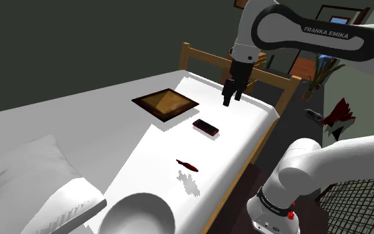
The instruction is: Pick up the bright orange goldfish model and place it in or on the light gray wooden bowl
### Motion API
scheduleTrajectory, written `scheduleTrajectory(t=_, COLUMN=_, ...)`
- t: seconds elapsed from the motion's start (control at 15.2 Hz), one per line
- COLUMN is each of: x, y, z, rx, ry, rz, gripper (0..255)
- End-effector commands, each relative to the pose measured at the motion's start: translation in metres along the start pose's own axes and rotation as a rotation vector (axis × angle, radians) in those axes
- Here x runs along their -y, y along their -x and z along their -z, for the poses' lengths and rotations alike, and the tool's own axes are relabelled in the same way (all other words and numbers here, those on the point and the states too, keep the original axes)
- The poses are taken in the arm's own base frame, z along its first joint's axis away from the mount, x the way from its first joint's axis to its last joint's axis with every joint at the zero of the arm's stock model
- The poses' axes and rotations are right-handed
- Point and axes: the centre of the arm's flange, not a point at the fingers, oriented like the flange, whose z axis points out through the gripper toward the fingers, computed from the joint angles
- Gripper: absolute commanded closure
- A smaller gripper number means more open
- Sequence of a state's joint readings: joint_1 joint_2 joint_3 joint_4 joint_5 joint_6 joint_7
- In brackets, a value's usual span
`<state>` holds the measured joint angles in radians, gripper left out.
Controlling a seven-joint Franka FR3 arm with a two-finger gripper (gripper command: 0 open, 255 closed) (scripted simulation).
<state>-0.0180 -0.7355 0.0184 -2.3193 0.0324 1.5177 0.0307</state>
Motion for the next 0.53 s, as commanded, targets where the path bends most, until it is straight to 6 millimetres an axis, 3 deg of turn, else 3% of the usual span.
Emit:
scheduleTrajectory(t=0.0, x=0.000, y=0.000, z=0.000, rx=0.000, ry=0.000, rz=0.000, gripper=0)
scheduleTrajectory(t=0.46, x=0.086, y=-0.028, z=-0.061, rx=0.060, ry=0.119, rz=0.065, gripper=0)
